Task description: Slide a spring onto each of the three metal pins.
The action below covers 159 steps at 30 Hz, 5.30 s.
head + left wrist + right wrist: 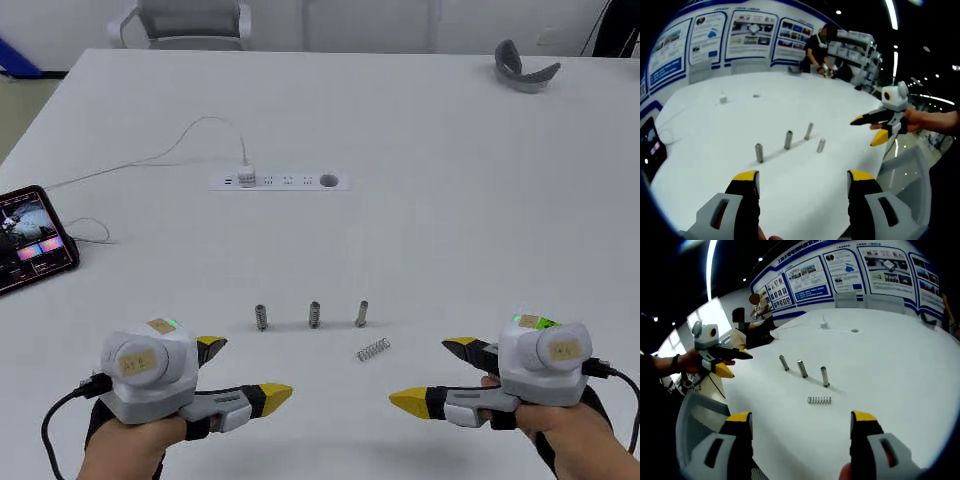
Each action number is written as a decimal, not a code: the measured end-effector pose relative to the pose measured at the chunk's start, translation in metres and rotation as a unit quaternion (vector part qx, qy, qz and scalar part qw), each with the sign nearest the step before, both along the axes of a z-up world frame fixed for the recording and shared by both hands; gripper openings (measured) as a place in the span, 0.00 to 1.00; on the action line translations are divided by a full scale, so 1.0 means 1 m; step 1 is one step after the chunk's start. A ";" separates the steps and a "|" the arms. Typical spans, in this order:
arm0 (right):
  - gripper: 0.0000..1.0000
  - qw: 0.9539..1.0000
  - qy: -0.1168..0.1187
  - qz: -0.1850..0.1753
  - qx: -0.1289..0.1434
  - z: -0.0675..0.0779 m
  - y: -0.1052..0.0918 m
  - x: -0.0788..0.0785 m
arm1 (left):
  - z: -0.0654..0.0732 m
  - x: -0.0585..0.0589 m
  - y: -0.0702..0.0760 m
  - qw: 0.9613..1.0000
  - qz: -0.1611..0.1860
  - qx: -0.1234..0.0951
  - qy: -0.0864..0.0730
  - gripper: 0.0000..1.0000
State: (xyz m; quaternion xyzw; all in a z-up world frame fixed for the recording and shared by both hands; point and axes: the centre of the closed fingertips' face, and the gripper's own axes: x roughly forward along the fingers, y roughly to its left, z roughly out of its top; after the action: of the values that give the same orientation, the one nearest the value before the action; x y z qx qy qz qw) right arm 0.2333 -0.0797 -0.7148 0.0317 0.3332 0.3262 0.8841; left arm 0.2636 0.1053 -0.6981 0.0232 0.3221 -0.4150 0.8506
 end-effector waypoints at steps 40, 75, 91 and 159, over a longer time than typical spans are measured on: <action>0.83 1.000 0.010 0.000 -0.008 0.001 -0.019 -0.024 | -0.027 -0.005 -0.096 0.994 -0.105 0.022 0.008 0.71; 0.82 1.000 0.019 0.005 0.003 0.005 -0.012 -0.034 | -0.067 0.023 -0.138 0.992 -0.118 0.042 0.017 0.43; 0.82 1.000 0.029 0.006 0.002 0.004 -0.017 -0.035 | -0.095 0.035 -0.152 0.992 -0.110 0.043 0.036 0.24; 0.80 0.998 0.046 0.026 0.018 -0.006 0.016 -0.036 | -0.068 -0.003 -0.043 0.999 -0.022 0.028 0.027 0.10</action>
State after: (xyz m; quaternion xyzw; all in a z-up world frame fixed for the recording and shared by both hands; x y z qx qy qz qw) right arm 0.1976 -0.0637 -0.7211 0.0536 0.3683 0.3535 0.8582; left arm 0.2602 0.0622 -0.7666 0.0434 0.3558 -0.4249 0.8313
